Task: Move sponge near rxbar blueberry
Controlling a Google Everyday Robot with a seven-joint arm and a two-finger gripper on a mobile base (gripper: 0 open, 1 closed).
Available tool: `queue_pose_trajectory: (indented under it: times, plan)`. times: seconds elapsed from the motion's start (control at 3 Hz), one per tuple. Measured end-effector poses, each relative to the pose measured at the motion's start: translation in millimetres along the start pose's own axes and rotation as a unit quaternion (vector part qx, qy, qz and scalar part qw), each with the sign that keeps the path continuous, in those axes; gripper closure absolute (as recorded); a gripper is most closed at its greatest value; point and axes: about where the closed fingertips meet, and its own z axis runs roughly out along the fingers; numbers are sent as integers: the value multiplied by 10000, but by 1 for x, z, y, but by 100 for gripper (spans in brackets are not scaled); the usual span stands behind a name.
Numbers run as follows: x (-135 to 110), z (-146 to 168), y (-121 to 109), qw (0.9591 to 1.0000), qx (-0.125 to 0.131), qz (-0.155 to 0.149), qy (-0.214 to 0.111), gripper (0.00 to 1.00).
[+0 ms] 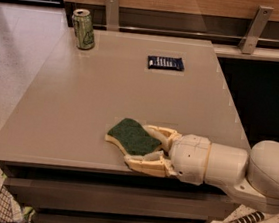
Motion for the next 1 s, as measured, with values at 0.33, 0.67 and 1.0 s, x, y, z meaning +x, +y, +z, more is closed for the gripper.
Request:
queue_pose_trajectory:
  times: [0.33, 0.67, 1.0]
  plan:
    - [-1, 1, 1, 10000, -15, -12, 3, 95]
    - [-2, 2, 2, 10000, -25, -20, 6, 100]
    - [-3, -4, -10, 10000, 2, 52, 82, 100]
